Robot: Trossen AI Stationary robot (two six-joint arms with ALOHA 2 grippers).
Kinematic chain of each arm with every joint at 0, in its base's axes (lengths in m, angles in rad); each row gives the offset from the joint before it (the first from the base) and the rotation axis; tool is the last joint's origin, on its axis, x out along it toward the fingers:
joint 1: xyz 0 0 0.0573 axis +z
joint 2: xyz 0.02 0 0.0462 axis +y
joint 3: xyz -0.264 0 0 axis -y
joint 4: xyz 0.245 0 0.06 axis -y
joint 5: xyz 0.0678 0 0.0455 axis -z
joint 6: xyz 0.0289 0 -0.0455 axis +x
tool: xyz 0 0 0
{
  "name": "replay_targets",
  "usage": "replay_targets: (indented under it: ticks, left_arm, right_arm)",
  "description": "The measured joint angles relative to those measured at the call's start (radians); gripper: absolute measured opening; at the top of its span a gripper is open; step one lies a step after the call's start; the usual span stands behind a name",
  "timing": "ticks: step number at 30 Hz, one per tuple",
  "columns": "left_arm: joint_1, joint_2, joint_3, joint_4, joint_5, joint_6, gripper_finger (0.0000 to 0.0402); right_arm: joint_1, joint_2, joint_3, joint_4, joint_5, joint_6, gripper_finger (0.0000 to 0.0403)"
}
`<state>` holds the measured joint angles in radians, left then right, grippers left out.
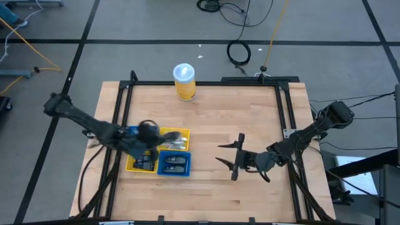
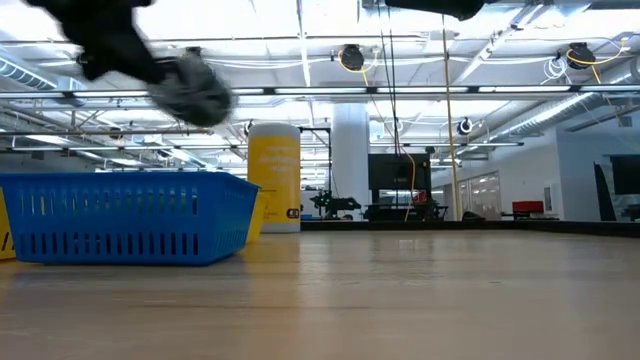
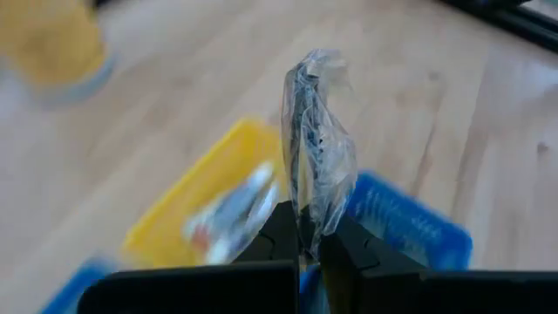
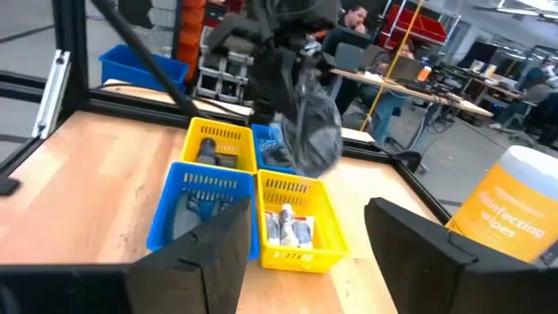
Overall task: Pick & Place Travel size toiletries
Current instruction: Put the black hairbrush into the top blue bin
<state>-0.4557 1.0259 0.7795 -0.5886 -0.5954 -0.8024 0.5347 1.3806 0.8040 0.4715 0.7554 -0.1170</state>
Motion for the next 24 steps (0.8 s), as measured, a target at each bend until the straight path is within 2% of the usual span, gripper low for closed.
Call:
replay_targets:
  ticks: [6,12,15,20,24]
  left_arm:
    - [-0.125,-0.187,0.000,-0.446,0.058,-0.440,0.0025]
    - [-0.196,-0.217,0.000,-0.803,0.107,-0.803,0.0011]
    - [-0.211,-0.215,0.000,-0.836,0.099,-0.872,0.0008]
    - [-0.214,-0.208,-0.017,-0.800,0.093,-0.923,0.0031]
    - [-0.214,-0.181,-0.031,-0.800,0.096,-0.946,0.0030]
  right_arm:
    - [-0.013,0.002,0.000,-0.004,0.002,0.000,0.0210]
    - [-0.016,0.002,0.000,-0.002,0.002,0.000,0.0208]
    - [-0.016,0.002,0.000,-0.002,0.002,0.000,0.0208]
    - [-0.016,0.002,0.000,-0.002,0.001,0.000,0.0208]
    - [-0.016,0.002,0.000,-0.002,0.002,0.001,0.0208]
